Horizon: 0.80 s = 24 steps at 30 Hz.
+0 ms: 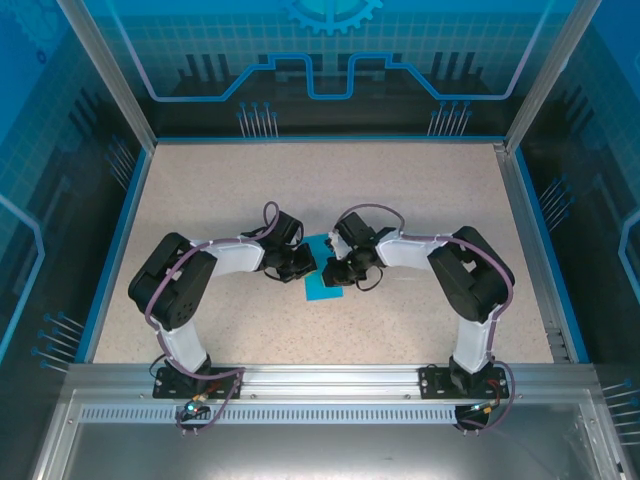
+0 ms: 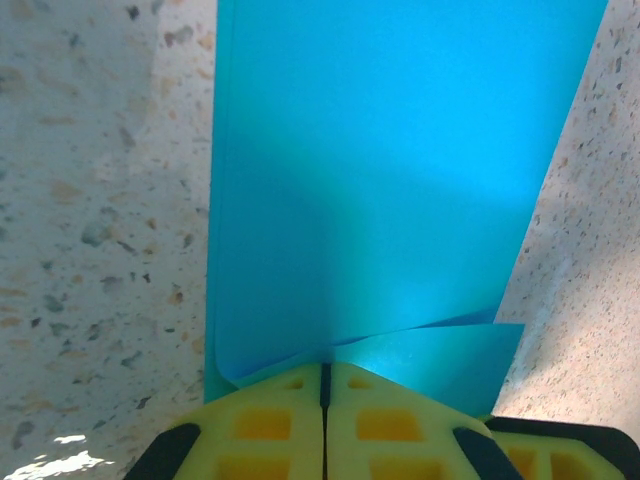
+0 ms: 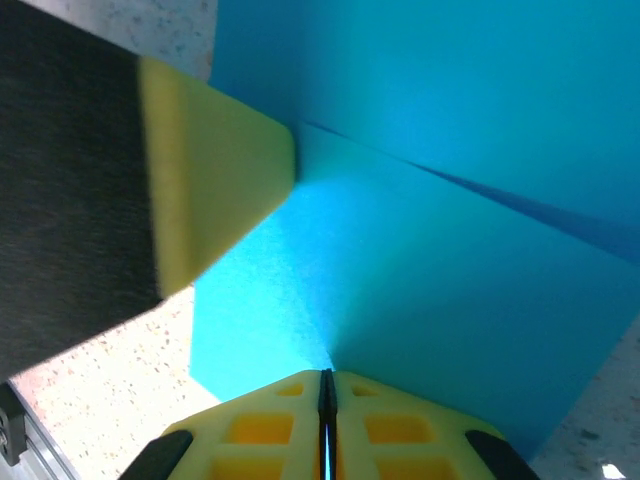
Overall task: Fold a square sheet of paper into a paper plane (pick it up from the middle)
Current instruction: Fold the triangle a second time at the center of the table.
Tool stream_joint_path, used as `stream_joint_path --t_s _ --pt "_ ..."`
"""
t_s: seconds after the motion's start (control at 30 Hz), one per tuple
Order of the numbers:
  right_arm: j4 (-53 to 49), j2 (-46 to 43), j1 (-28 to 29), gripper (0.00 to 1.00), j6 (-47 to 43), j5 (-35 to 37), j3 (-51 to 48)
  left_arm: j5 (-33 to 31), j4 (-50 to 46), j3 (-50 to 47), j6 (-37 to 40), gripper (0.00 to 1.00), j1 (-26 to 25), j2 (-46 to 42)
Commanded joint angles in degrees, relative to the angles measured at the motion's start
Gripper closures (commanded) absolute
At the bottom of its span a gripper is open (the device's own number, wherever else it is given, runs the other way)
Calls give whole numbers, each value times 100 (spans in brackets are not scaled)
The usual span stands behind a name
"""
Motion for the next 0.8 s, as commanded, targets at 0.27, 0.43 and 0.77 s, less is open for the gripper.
stream_joint_path --t_s 0.27,0.43,0.77 --pt "-73 -382 -312 89 -99 -61 -1332 -510 -788 -196 93 94 -13 477" --pt "-361 -795 -326 89 -328 -135 -1654 -494 -773 -179 94 94 3 478" --pt "-249 -1286 -277 88 -399 -176 -727 -324 -613 -161 121 94 -25 477"
